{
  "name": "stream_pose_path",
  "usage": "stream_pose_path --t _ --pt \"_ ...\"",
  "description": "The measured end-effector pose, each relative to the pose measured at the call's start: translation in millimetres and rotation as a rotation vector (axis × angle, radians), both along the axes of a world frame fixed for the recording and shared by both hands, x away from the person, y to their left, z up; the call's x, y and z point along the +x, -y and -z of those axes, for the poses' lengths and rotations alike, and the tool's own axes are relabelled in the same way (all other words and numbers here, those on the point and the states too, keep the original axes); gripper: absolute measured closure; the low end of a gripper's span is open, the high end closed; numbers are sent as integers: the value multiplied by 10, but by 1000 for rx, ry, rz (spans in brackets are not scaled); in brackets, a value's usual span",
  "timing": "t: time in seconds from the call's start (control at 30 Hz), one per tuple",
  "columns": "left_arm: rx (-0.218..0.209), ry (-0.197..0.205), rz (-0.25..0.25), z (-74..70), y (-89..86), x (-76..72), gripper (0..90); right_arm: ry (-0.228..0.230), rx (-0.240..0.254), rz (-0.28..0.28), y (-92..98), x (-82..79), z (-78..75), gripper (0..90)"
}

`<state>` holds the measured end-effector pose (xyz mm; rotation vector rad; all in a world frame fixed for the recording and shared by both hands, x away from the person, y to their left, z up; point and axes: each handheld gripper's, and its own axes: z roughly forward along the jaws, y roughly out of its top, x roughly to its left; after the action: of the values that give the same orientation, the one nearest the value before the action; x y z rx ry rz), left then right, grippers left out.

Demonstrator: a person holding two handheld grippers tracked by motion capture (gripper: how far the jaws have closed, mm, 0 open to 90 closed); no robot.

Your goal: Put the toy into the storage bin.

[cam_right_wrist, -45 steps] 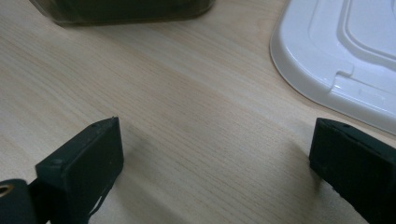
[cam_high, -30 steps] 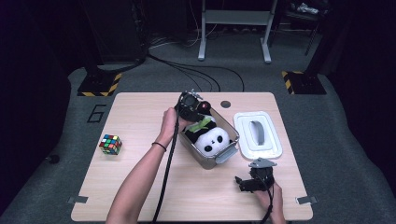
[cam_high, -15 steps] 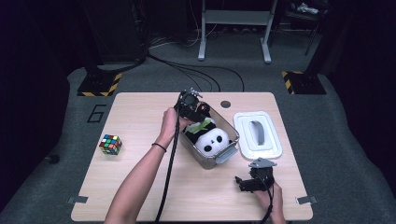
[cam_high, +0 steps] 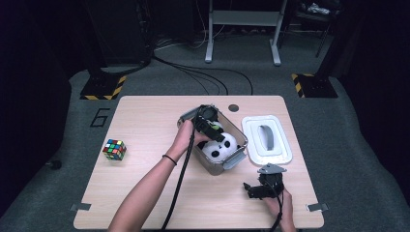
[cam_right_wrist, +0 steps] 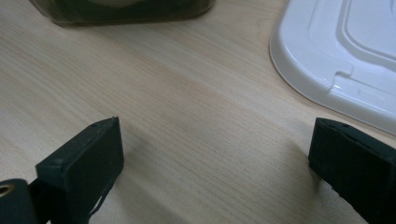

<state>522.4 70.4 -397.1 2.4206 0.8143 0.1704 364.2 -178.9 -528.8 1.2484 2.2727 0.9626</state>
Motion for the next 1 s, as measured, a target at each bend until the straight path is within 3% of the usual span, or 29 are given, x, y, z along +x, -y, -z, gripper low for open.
stream_pose_path --t 0.33,0.53,1.0 --pt "116 32 -7 68 152 -61 211 1 1 1 -1 0 1 24" --pt "32 29 -18 -4 43 -65 202 0 0 0 0 0 0 25" --pt "-39 112 -55 -301 -323 -229 84 1 1 4 -1 -2 1 26"
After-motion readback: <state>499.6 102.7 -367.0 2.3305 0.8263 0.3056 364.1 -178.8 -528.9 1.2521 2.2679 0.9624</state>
